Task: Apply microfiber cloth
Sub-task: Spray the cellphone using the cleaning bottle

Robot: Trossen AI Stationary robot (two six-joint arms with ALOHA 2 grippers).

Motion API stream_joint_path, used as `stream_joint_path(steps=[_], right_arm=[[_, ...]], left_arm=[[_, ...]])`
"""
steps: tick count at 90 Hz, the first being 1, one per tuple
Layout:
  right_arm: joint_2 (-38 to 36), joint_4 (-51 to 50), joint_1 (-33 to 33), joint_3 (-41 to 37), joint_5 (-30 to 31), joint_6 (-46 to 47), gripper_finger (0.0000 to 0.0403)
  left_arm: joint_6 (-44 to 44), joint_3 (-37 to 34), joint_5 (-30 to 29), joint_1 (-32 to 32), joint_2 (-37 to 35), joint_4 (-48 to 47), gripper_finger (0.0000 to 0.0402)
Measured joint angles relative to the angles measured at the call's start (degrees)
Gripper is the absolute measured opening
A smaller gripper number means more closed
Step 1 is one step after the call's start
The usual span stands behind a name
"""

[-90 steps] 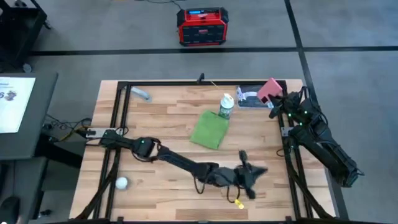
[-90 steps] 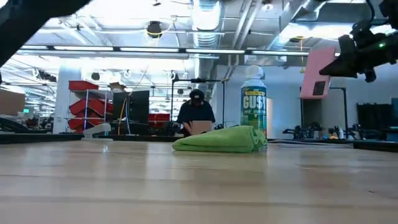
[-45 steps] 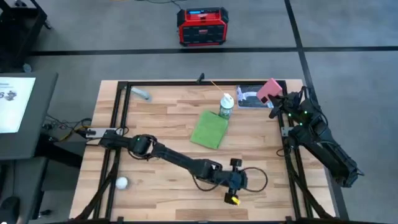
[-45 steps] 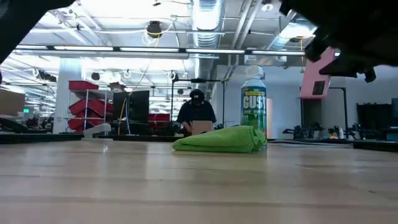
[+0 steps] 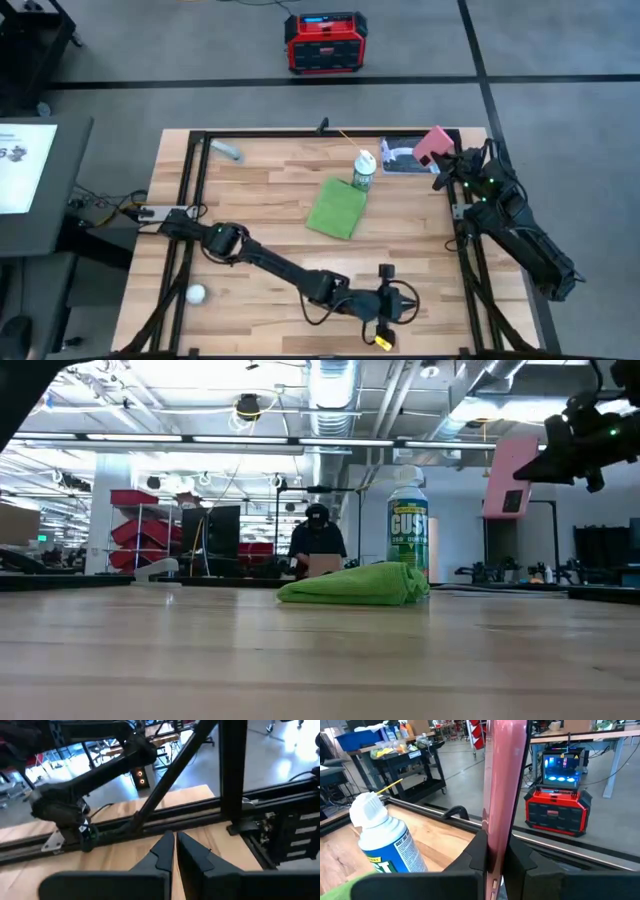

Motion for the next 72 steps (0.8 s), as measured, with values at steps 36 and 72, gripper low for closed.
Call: stream_joint_path(steps=[36, 72], right_arm=[[0.0, 0.23, 0.02, 0.0, -2.24, 0.05, 0.0014], [0.02, 0.53, 0.02, 0.0, -3.04, 0.04, 0.0014]], left_arm=[[-3.89, -35.69, -13.99, -4.39, -6.9, 35.34, 0.0], [-3.66, -83.52, -15.67, 1.46, -44.01, 52.54, 0.0]])
